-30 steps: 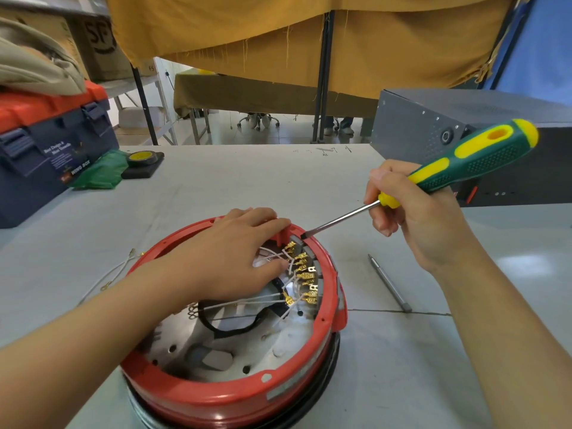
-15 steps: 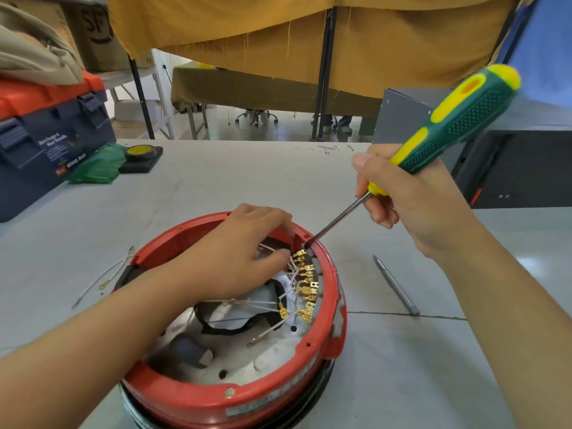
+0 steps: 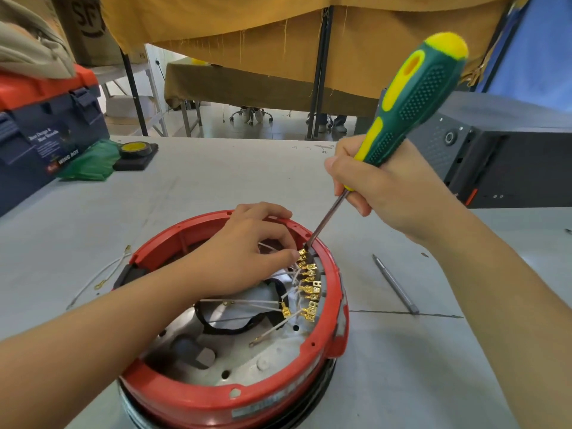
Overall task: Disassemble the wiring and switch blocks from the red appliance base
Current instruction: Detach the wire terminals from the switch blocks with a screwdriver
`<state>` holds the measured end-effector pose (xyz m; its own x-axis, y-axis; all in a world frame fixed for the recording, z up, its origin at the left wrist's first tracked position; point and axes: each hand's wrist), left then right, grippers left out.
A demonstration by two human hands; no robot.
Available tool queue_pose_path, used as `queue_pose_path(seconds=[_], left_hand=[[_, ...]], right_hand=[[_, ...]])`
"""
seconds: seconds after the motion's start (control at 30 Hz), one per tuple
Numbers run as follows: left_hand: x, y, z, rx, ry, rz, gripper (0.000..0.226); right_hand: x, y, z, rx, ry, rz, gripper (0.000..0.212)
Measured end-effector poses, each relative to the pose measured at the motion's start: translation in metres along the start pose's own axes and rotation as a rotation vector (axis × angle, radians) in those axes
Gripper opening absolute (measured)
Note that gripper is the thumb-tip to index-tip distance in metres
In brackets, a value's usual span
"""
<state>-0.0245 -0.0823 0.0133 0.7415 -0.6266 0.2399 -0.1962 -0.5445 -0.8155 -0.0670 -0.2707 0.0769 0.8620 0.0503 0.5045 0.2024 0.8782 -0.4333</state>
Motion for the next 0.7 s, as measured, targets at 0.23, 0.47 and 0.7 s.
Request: queue_pose_path(seconds=[0.23,0.47,0.7], left_hand=[[-0.001,0.000,-0.001,-0.008,0.005,-0.010,0.007],[-0.001,0.001,0.000,-0.036,-0.006,-0.015,0.007],[0.000,0.001,-0.001,-0.025,-0.014,-0.008,0.007]], right_hand=[[0.017,0.011,0.003,-0.061,-0.016,0.008,0.039],[0.009,0.007,-0.013,0.128,0.113,-0.098,0.032],[0.003,0.001,-0.033,0.357,0.252,-0.169,0.026]])
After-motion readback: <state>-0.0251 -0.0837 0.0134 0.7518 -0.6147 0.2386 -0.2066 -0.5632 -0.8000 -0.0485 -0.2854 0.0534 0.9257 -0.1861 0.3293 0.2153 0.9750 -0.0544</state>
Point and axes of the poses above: each hand's wrist, its own x-axis towards the middle knuckle, its own y-axis out of the palm, z = x × y, and after that the axes turned 4 degrees about -z, right-handed
